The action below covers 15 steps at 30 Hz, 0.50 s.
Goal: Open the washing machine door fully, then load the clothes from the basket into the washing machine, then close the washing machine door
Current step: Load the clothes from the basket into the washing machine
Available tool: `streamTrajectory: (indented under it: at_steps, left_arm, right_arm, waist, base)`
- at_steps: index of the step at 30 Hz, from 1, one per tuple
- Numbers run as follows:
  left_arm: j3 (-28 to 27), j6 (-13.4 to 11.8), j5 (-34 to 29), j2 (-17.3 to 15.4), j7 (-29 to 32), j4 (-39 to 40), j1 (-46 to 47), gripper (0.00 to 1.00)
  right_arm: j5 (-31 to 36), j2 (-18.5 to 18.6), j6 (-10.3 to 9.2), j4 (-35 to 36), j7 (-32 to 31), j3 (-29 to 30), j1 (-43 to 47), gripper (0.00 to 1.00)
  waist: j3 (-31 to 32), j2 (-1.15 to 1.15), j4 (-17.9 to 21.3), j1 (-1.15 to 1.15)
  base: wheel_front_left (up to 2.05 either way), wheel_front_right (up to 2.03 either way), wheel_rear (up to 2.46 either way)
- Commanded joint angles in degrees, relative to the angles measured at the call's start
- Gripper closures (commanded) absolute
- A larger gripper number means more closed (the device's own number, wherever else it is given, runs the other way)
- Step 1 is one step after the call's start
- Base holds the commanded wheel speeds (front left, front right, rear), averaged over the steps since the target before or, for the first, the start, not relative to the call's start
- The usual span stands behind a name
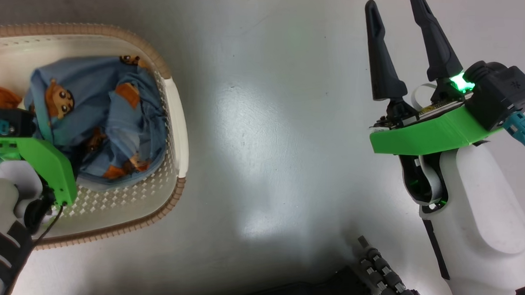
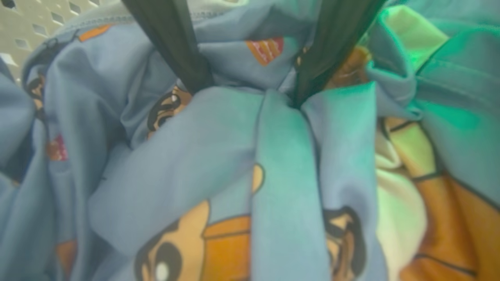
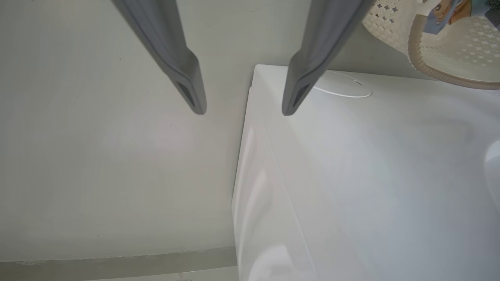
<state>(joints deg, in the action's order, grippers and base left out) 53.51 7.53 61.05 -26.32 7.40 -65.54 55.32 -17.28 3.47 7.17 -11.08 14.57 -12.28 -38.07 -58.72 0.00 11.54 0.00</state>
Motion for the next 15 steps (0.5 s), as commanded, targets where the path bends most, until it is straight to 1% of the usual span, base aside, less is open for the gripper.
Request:
streamTrajectory:
  at_steps: [1,4,9,10,12,13,15]
  left_arm:
    - [-0.9,0.0,0.4,-2.5,-1.1,-0.3,-0.3,0.0]
    - [-0.7,0.0,0.5,-2.7,-3.9,-1.4,0.6,0.0]
    - [0.1,0.0,0.6,-2.0,-5.2,-3.7,1.3,0.0]
    - [0.3,0.0,0.6,-1.9,-5.4,-4.0,1.4,0.04]
    - [0.4,0.0,0.9,-1.6,-5.9,-4.2,1.4,0.71]
    - [0.5,0.0,1.0,-1.6,-6.0,-4.3,1.5,1.0]
    - [0.8,0.0,1.3,-1.5,-6.1,-4.4,1.5,1.0]
  right_arm:
    - [-0.3,-0.6,0.32,1.4,0.4,-0.9,3.3,0.0]
    - [-0.4,-0.6,0.32,1.7,0.4,-1.1,3.6,0.0]
    - [-0.1,-0.6,0.32,1.7,0.4,-0.9,4.8,0.0]
    - [-0.1,-0.6,0.32,1.7,0.4,-0.8,5.0,0.0]
    - [-0.1,-0.6,0.32,1.8,0.4,-0.8,5.4,0.0]
    - [-0.2,-0.6,0.32,1.8,0.4,-0.8,5.4,0.0]
    - [-0.4,-0.6,0.32,1.8,0.4,-0.8,5.4,0.0]
  waist:
    - [0.0,0.0,0.1,0.0]
    - [-0.3,0.0,0.6,0.0]
    - [-0.3,0.0,1.0,0.0]
    - [-0.3,0.0,1.1,0.0]
    - [-0.3,0.0,1.1,0.0]
    - [-0.2,0.0,1.2,0.0]
    - [-0.1,0.0,1.3,0.0]
  base:
    - [0.0,0.0,0.0]
    - [0.0,0.0,0.0]
    - [0.0,0.0,0.0]
    - [0.0,0.0,0.0]
    - [0.0,0.0,0.0]
    - [0.0,0.0,0.0]
    - [0.0,0.0,0.0]
